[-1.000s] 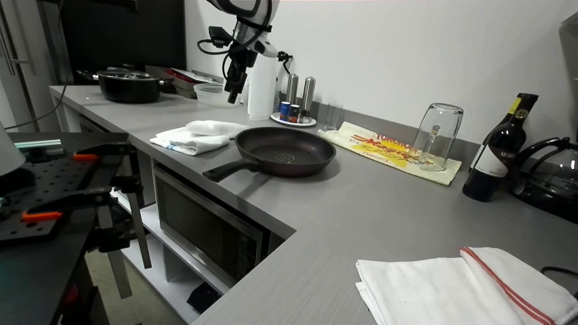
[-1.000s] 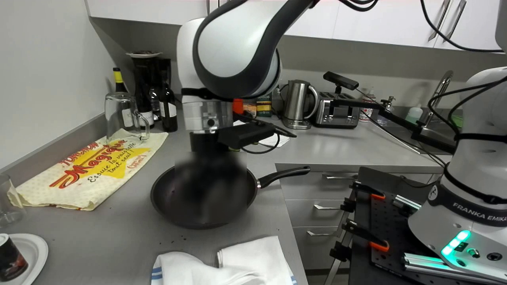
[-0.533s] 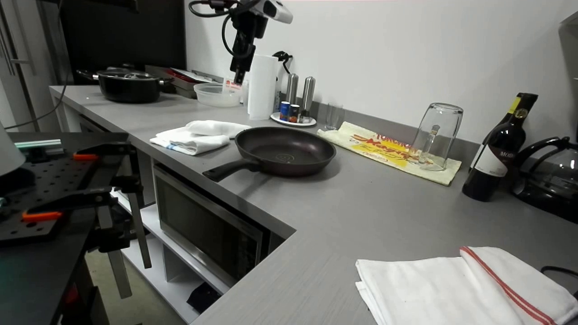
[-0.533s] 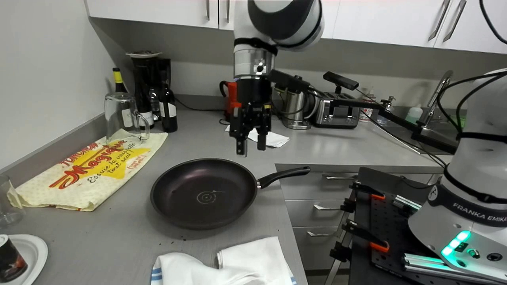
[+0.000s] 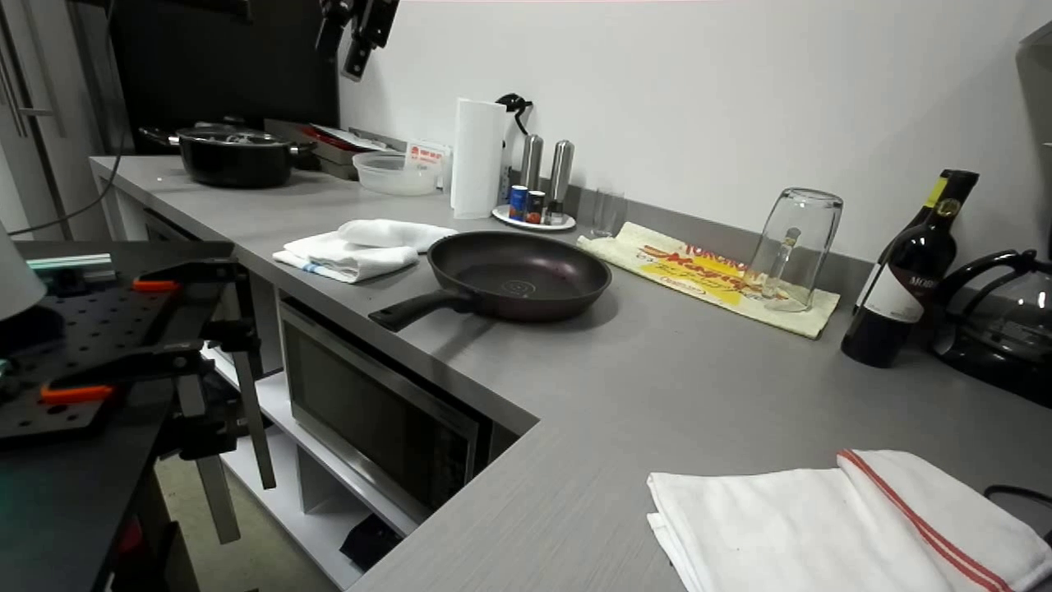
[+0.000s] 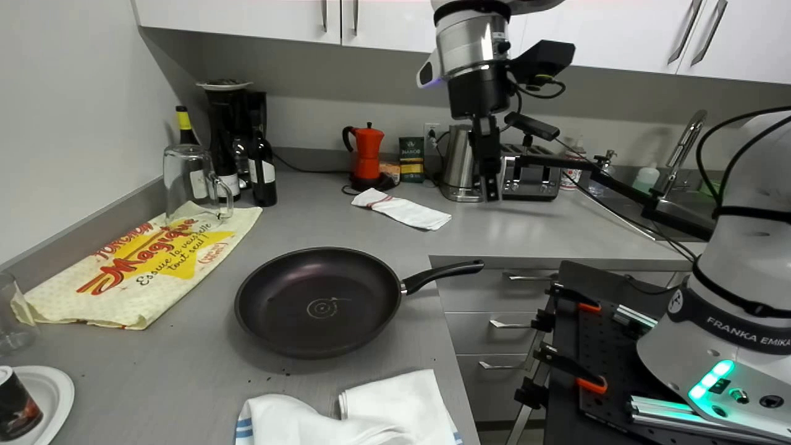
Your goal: Pick the cloth and wipe the pan
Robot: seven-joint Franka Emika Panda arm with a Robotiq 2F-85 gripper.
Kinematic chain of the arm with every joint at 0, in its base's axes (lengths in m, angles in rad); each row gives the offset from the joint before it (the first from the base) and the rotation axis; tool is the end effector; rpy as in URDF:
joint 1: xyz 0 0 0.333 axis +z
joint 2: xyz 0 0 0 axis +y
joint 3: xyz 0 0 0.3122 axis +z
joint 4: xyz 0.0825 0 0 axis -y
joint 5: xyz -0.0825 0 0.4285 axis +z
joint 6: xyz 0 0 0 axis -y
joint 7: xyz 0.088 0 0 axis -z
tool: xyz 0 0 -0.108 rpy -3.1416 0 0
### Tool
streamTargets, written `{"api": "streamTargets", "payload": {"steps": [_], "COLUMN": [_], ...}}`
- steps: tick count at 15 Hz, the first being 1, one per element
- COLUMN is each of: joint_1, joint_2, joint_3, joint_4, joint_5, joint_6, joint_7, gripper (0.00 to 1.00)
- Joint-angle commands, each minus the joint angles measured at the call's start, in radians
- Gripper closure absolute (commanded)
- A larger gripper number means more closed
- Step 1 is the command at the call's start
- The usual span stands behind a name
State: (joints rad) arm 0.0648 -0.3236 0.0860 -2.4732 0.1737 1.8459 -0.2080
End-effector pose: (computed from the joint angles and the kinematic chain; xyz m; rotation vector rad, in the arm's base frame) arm 0.4284 0.0779 0.3607 -2.9393 -0.4101 0.4472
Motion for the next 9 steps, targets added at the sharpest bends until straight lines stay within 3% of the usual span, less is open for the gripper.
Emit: {"api": "streamTargets", "payload": {"steps": [1,4,5,9], "joint_1": [0.008,0.015,0.02,0.021], "joint_2": [-0.143,-0.206,-0.138,-0.185], "joint_3": [-0.016,-0.035,-0.031,-0.041], "joint_4": [-0.083,-0.118,-0.078,-0.106], "joint_5": [-0.132,-0.201,-0.169,-0.191], "joint_6": [-0.031,-0.026,-0.019,-0.019], "joint_7": [-0.05,-0.086,-0.042,-0.06], "gripper": [0.0,0.0,0.0,0.0]}}
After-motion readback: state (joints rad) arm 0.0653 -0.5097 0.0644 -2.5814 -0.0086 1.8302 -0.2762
